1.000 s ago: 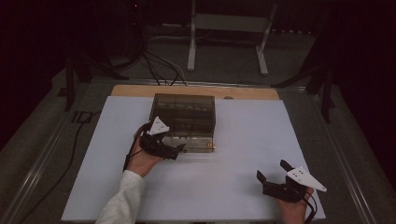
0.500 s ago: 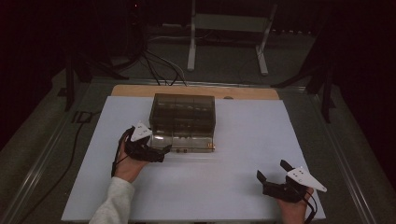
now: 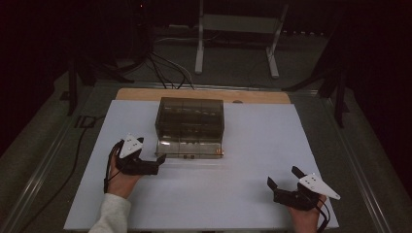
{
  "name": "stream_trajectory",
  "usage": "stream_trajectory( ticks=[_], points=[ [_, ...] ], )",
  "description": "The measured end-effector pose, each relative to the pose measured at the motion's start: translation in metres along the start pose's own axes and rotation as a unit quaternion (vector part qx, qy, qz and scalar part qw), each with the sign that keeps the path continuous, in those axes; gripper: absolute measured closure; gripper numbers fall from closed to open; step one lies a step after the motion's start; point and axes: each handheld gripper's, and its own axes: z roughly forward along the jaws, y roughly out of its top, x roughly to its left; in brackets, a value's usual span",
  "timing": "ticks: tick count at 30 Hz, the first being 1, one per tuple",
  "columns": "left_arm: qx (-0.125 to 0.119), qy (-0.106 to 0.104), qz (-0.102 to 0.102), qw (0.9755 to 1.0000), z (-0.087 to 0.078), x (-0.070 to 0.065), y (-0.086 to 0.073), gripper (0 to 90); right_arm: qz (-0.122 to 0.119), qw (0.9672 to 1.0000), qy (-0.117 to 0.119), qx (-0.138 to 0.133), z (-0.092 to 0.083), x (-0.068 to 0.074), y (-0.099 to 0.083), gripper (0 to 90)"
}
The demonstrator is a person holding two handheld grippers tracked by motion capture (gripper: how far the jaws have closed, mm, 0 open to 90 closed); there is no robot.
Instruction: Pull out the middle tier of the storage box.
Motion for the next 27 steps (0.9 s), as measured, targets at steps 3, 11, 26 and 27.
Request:
stream_trajectory(
  ticks=[3, 11, 26, 27],
  points=[
    [-0.009, 0.010, 0.000, 0.9999, -0.009, 0.002, -0.009, 0.5, -0.003, 1.0000, 0.001, 0.000, 0.000, 0.000, 0.000, 0.1],
    [-0.028, 0.035, -0.003, 0.9990, -0.033, 0.010, -0.029, 0.6, -0.004, 1.0000, 0.003, 0.001, 0.002, 0.002, 0.000, 0.1],
    [-0.043, 0.067, -0.028, 0.9965, -0.058, 0.023, -0.063, 0.6, -0.004, 1.0000, 0.003, -0.001, 0.001, 0.000, 0.001, 0.0],
    [-0.045, 0.070, -0.030, 0.9961, -0.058, 0.023, -0.064, 0.6, -0.004, 1.0000, 0.003, -0.001, 0.001, 0.001, 0.001, 0.0]
  ],
)
